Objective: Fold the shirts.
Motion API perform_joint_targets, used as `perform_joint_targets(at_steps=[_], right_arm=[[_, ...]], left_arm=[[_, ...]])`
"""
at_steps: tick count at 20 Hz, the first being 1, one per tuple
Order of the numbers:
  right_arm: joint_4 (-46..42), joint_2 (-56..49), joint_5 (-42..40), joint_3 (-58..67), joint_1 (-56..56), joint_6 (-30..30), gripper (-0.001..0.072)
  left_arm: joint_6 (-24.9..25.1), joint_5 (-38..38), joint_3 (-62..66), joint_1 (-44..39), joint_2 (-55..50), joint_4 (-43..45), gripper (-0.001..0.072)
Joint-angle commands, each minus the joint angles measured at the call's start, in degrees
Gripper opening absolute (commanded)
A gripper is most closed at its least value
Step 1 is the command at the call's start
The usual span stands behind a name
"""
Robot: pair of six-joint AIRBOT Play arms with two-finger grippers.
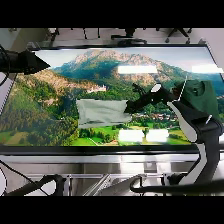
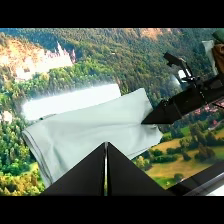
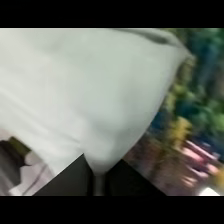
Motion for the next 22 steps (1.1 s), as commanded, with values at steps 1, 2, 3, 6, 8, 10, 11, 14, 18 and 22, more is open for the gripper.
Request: perform_joint_targets(at_steps=[1,2,3,6,8,10,11,14,18,22], right_arm=[[11.3,1.6,2.2,2.5,-1.4,-6.1,0.0021],[12.5,3.0,2.8,4.7,-2.8,-6.1,0.0021],[13.5,5.0,3.2,7.6,-4.7,-6.1,0.0021],[16.1,10.5,2.7,16.5,-12.5,-4.9,0.0021],[15.8,13.0,0.5,21.6,-19.2,-1.7,0.0021],[15.8,14.7,-2.5,24.8,-26.5,0.0,0.0021],[15.9,15.1,-3.8,25.7,-30.4,1.0,0.0021],[15.4,15.4,-3.8,26.3,-40.7,2.9,0.0021],[4.9,17.9,-1.1,26.3,-48.9,11.6,0.0021],[-17.3,23.6,6.6,26.3,-51.1,30.7,0.0021]], left_arm=[[0.1,0.0,0.0,0.0,0.0,0.0,0.0015],[0.1,0.0,0.0,0.0,0.0,0.0,0.0015],[0.1,0.0,0.0,0.0,0.0,0.0,0.0015],[0.1,-0.1,0.0,0.0,0.0,0.0,0.0015],[0.1,-0.1,0.0,0.0,0.0,0.0,0.0015],[0.1,-0.1,0.0,0.0,0.0,0.0,0.0015],[0.1,-0.1,0.0,0.0,0.0,0.0,0.0015],[0.1,-0.3,0.0,0.0,0.0,0.0,0.0015],[0.1,-1.6,0.0,0.0,0.0,0.0,0.0015],[0.2,-1.9,0.0,0.0,0.0,0.0,0.0015]])
